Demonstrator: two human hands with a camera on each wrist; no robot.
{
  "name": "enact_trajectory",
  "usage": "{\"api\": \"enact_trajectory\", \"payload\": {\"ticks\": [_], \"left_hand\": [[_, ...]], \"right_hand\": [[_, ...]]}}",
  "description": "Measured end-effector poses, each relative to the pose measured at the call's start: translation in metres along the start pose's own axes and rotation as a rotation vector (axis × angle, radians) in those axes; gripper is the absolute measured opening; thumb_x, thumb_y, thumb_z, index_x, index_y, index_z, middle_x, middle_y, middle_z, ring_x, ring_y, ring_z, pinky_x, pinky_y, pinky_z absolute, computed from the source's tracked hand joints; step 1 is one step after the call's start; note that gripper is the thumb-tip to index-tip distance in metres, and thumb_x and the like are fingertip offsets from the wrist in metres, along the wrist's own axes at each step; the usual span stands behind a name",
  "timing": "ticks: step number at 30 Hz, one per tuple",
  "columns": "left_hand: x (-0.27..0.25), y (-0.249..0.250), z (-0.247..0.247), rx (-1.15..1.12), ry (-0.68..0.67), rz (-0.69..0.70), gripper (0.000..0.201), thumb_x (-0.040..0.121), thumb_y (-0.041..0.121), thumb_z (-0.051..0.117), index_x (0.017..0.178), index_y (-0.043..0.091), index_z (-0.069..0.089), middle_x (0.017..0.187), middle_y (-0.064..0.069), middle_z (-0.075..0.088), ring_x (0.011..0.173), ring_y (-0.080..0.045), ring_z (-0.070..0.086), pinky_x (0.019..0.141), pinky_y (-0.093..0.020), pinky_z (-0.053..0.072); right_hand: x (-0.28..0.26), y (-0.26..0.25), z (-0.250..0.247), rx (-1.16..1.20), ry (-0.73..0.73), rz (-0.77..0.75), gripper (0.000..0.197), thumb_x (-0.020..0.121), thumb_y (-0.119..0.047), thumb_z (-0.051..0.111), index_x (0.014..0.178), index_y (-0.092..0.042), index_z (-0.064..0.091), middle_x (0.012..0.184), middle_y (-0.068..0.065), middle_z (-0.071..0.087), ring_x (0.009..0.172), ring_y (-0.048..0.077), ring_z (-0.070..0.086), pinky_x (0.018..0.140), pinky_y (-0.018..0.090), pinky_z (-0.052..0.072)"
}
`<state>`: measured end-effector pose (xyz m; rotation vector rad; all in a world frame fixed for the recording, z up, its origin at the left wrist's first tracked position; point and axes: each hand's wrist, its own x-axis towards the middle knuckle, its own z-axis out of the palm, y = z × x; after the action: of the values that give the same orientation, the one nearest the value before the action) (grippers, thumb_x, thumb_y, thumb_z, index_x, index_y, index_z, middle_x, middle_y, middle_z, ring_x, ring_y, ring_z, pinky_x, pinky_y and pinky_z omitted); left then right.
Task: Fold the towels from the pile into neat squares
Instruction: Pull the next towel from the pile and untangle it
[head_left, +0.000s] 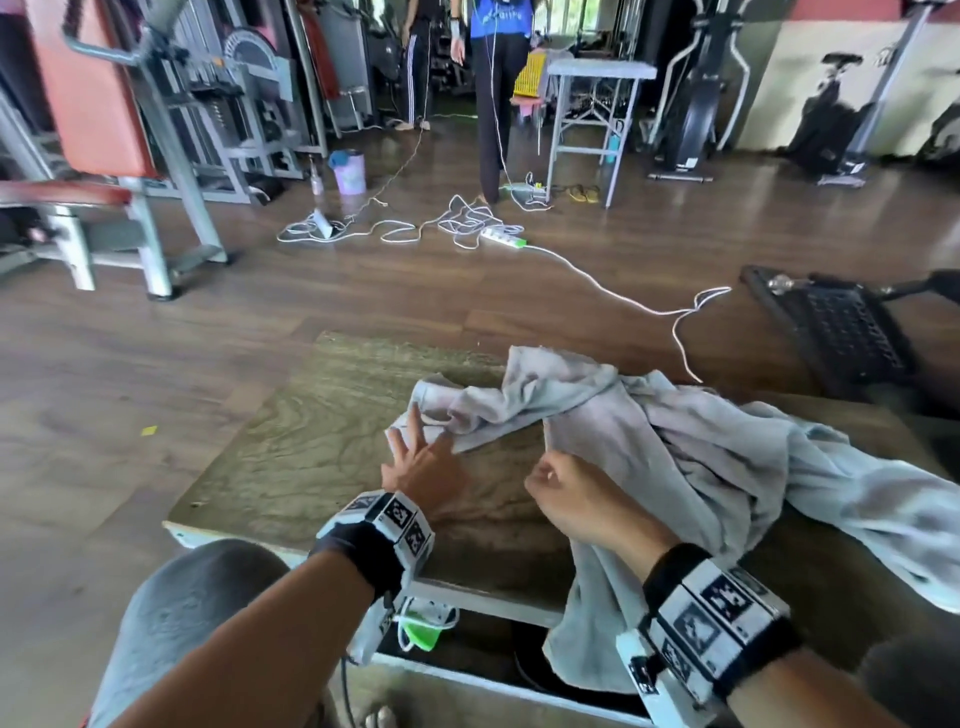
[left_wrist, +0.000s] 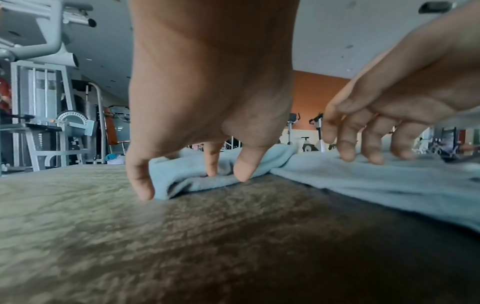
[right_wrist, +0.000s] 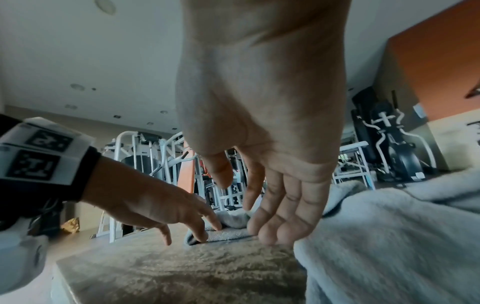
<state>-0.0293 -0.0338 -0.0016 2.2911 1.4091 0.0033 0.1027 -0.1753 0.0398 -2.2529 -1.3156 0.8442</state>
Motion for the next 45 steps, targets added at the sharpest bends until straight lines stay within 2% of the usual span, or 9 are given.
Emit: {"api": "enact_trajectory", "payload": {"ticks": [4,7,10,15,24,29,37,40,45], "left_hand": [[0.009,-0.003,0.004,0.067,0.026,-0.011,0.054,0.089,0.028,0.051,0.142,0.026,0.037,0.159,-0.005,0.013,0.141,-0.037,0.014,0.107,-0.053,0.033],[0.002,0.018,-0.003,-0.022,0.19,0.135,0.031,0.086,0.025,0.049,0.114,0.023,0.062,0.124,-0.005,0.058,0.118,-0.031,0.047,0.095,-0.046,0.044],[-0.015,0.048,-0.016,-0.155,0.369,0.421,0.018,0.082,0.017,0.053,0.082,0.019,0.071,0.088,-0.001,0.072,0.084,-0.023,0.065,0.075,-0.037,0.054],[-0.041,0.069,-0.03,-0.375,0.263,0.596,0.015,0.084,0.006,0.062,0.089,0.02,0.063,0.079,0.016,0.063,0.071,0.007,0.057,0.063,-0.005,0.039],[-0.042,0.066,-0.042,-0.355,0.145,0.519,0.028,0.084,0.017,0.071,0.106,0.025,0.056,0.086,0.016,0.059,0.077,0.0,0.058,0.063,-0.009,0.041],[-0.026,0.06,-0.045,-0.377,0.111,0.335,0.009,0.087,0.028,0.07,0.093,0.02,0.07,0.09,0.009,0.07,0.083,-0.005,0.064,0.067,-0.011,0.044],[-0.039,0.074,-0.045,-0.463,0.172,0.639,0.002,0.093,0.017,0.061,0.091,0.017,0.063,0.07,0.005,0.061,0.062,-0.01,0.053,0.06,-0.022,0.043],[-0.043,0.075,-0.045,-0.483,0.11,0.703,0.005,0.095,0.016,0.06,0.094,0.013,0.063,0.065,-0.006,0.06,0.055,-0.021,0.049,0.052,-0.033,0.038],[-0.035,0.064,-0.043,-0.327,0.076,0.556,0.01,0.092,0.027,0.065,0.095,0.019,0.068,0.087,0.006,0.067,0.076,-0.01,0.063,0.067,-0.022,0.05]], "right_hand": [[0.005,0.001,0.003,-0.174,0.074,-0.146,0.019,0.098,-0.046,0.044,0.094,-0.028,0.05,0.084,-0.007,0.061,0.079,0.015,0.061,0.071,0.037,0.053],[0.005,0.002,-0.002,-0.173,0.136,-0.207,0.018,0.098,-0.047,0.043,0.092,-0.03,0.047,0.077,-0.008,0.056,0.073,0.014,0.058,0.068,0.037,0.051],[0.003,0.009,-0.009,-0.087,0.205,-0.224,0.013,0.097,-0.041,0.046,0.102,-0.03,0.043,0.083,-0.01,0.053,0.078,0.017,0.059,0.073,0.046,0.054],[0.006,0.019,-0.017,0.034,0.397,-0.422,0.048,0.089,-0.029,0.053,0.135,-0.038,0.04,0.126,-0.001,0.056,0.114,0.021,0.057,0.085,0.045,0.055],[-0.001,0.019,-0.027,-0.106,0.511,-0.439,0.008,0.089,-0.041,0.054,0.088,-0.034,0.051,0.099,-0.009,0.057,0.095,0.013,0.053,0.077,0.039,0.051],[0.001,0.024,-0.033,-0.001,0.567,-0.374,0.008,0.093,-0.027,0.063,0.093,-0.026,0.055,0.098,-0.008,0.061,0.091,0.017,0.059,0.074,0.043,0.053],[0.001,0.03,-0.031,0.069,0.541,-0.492,0.047,0.087,-0.01,0.067,0.127,-0.033,0.058,0.119,-0.01,0.056,0.112,0.017,0.051,0.096,0.031,0.041],[0.004,0.036,-0.037,-0.055,0.578,-0.456,0.019,0.089,-0.02,0.062,0.106,-0.026,0.067,0.108,-0.006,0.063,0.104,0.023,0.057,0.087,0.035,0.047],[-0.01,0.035,-0.063,0.105,0.732,-0.321,0.012,0.097,-0.021,0.057,0.089,-0.015,0.063,0.081,-0.003,0.065,0.067,0.009,0.056,0.057,0.024,0.036]]}}
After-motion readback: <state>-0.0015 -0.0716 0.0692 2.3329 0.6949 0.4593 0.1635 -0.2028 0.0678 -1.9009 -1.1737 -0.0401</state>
